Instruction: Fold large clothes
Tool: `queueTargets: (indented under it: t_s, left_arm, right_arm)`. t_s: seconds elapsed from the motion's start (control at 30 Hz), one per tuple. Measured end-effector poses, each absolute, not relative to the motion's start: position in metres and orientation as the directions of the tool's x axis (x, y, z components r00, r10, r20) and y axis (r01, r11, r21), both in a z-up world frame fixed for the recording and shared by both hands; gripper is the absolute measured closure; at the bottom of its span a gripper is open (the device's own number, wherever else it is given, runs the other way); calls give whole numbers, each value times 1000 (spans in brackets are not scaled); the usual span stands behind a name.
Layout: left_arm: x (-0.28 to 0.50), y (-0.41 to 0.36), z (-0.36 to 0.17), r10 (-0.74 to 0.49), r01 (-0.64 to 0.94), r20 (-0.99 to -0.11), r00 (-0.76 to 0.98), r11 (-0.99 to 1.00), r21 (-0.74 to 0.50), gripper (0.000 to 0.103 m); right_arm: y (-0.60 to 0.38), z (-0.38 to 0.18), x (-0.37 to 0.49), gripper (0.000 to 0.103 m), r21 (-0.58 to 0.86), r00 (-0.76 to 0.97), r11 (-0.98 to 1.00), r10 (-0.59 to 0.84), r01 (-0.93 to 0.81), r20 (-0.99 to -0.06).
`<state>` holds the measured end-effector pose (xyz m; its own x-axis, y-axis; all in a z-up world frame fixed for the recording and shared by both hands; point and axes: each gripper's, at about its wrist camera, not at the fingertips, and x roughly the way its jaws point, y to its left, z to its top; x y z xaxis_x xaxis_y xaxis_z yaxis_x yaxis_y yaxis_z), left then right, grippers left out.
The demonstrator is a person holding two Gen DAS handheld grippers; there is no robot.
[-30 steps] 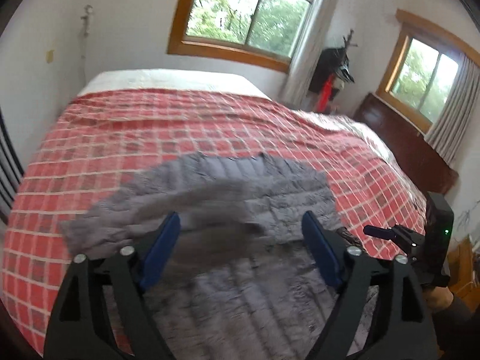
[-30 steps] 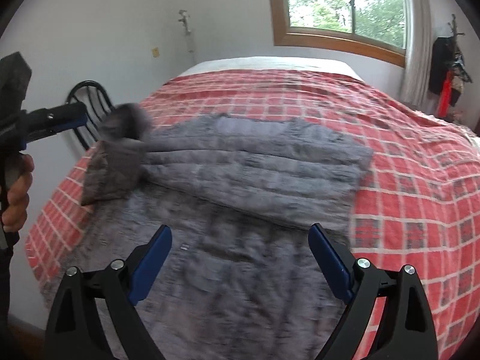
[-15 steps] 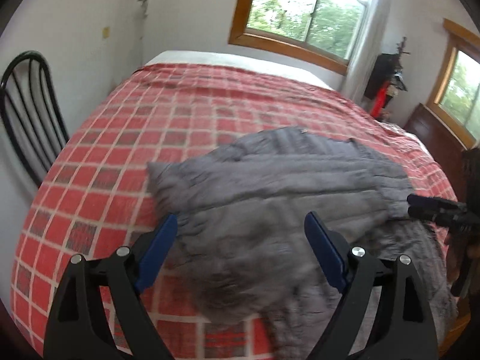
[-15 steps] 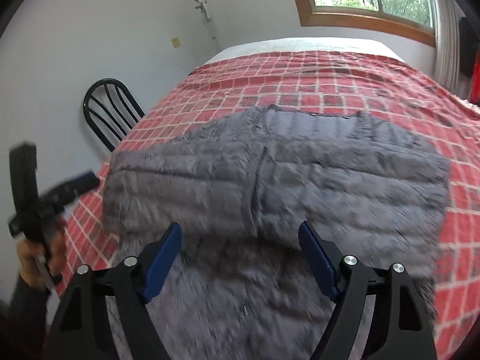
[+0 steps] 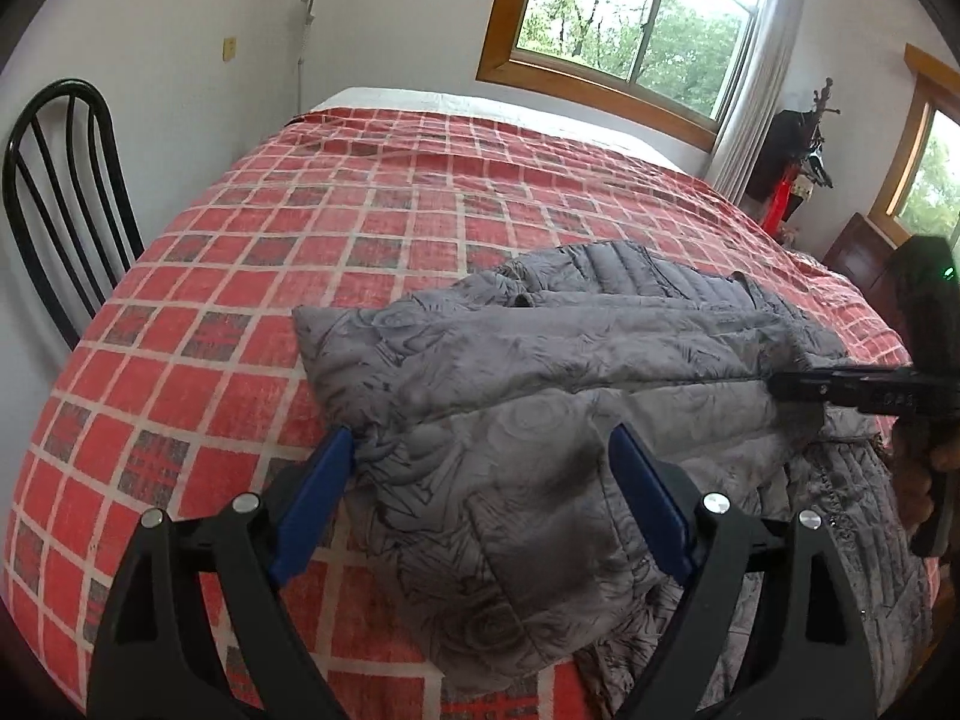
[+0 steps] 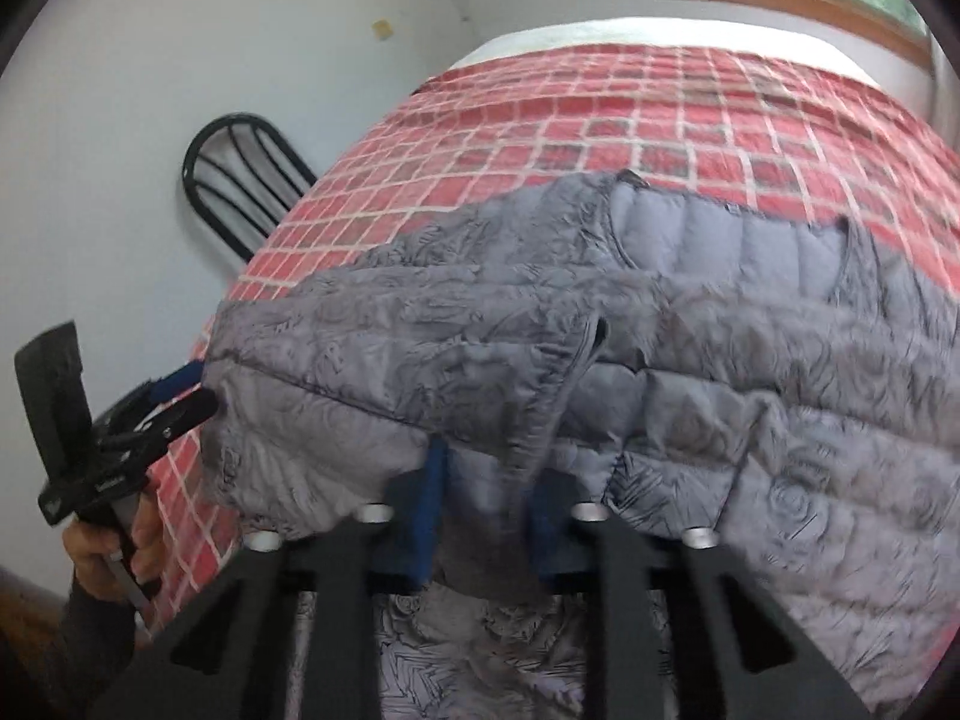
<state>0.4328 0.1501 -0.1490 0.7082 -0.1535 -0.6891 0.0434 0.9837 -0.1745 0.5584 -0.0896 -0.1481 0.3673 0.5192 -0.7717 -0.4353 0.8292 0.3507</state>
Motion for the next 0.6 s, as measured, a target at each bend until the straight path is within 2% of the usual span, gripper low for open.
queueTargets:
  t_s: [0.07,0.17,0.6]
  left_arm:
    - [433,150,-150,-163,50,-682,713,982,-183,17]
    - [434,147,-150,-170,58,-677,716,981,-185,17]
    - [426,121,-126,-184,126,-624,760,983,-136,17]
  right_arm:
    - [-92,-140,558,95,347,377,823,527,-449,-762]
    - [-94,-129,555,97,341,386,817,534,-466,-752]
    - [-126,-121,563,98,342,444,842,518,-418,-731]
